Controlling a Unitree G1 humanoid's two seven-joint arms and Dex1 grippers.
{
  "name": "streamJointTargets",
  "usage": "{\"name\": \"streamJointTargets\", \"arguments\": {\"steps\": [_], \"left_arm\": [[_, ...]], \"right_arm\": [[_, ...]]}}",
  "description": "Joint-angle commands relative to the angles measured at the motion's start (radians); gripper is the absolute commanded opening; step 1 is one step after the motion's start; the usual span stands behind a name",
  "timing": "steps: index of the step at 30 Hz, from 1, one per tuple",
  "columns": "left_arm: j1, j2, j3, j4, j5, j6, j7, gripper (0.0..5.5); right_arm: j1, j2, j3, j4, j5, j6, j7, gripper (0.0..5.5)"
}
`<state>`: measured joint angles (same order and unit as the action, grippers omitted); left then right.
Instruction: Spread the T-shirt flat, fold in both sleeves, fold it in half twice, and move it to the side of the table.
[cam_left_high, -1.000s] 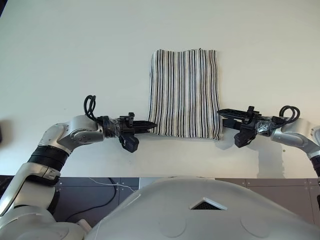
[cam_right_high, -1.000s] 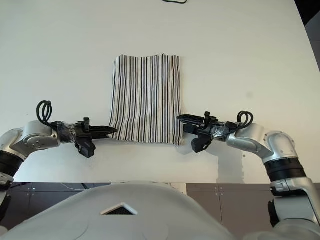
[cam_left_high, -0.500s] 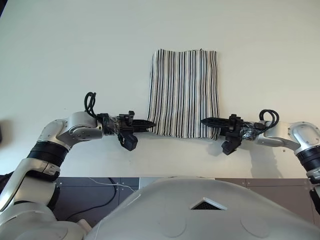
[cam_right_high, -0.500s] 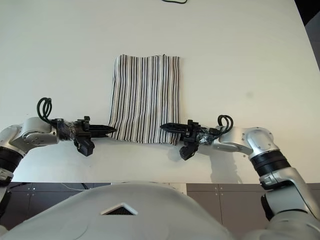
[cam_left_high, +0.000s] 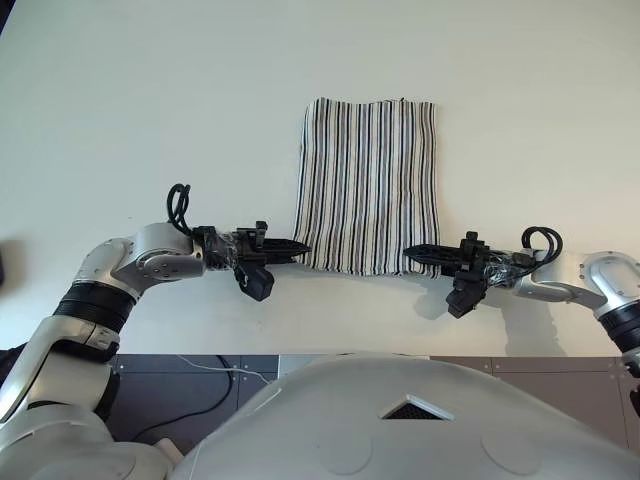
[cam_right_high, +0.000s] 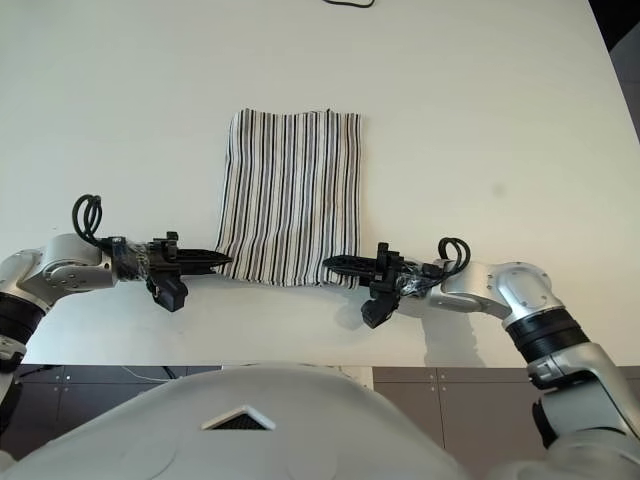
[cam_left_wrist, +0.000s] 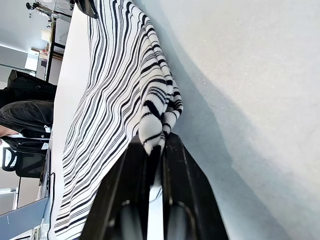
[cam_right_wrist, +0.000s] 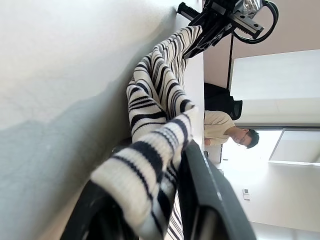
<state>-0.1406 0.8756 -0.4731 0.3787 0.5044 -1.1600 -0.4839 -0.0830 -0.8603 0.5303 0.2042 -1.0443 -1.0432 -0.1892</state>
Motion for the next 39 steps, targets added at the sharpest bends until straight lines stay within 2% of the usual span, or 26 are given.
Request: {"name": "streamJointTargets", "arguments": {"steps": [1, 6, 13, 18, 23, 27, 31, 35, 39], "left_arm": [[0.028, 0.014, -0.017, 0.011, 0.022, 0.009, -0.026, 0.12], [0.028, 0.010, -0.013, -0.006, -0.021, 0.022, -0.041, 0.12], [0.040, 0.004, -0.008, -0.039, -0.126, 0.077, -0.081, 0.12], [0.109, 0.062, -0.003, -0.125, -0.270, 0.142, -0.159, 0.11], [0.308, 0.177, 0.050, -0.342, -0.447, 0.267, -0.200, 0.11], [0.512, 0.319, 0.140, -0.622, -0.667, 0.473, -0.221, 0.10], [0.616, 0.379, 0.227, -0.784, -0.806, 0.617, -0.249, 0.10], [0.511, 0.288, 0.279, -0.823, -0.920, 0.785, -0.242, 0.10], [0.292, 0.153, 0.238, -0.758, -0.944, 1.038, -0.255, 0.10]], "right_arm": [[0.033, -0.017, 0.047, 0.040, -0.026, 0.019, 0.095, 0.61], [0.029, -0.029, 0.049, 0.041, 0.036, 0.015, 0.161, 0.12], [0.045, -0.048, 0.040, 0.024, 0.155, 0.019, 0.272, 0.10], [0.113, -0.138, 0.015, -0.068, 0.286, 0.027, 0.406, 0.10], [0.261, -0.250, -0.028, -0.295, 0.552, 0.151, 0.587, 0.10], [0.447, -0.429, -0.155, -0.513, 0.882, 0.309, 0.666, 0.10], [0.536, -0.511, -0.288, -0.725, 1.179, 0.499, 0.719, 0.10], [0.408, -0.496, -0.356, -0.813, 1.472, 0.767, 0.818, 0.10], [0.138, -0.342, -0.304, -0.670, 1.588, 1.001, 0.962, 0.10]]}}
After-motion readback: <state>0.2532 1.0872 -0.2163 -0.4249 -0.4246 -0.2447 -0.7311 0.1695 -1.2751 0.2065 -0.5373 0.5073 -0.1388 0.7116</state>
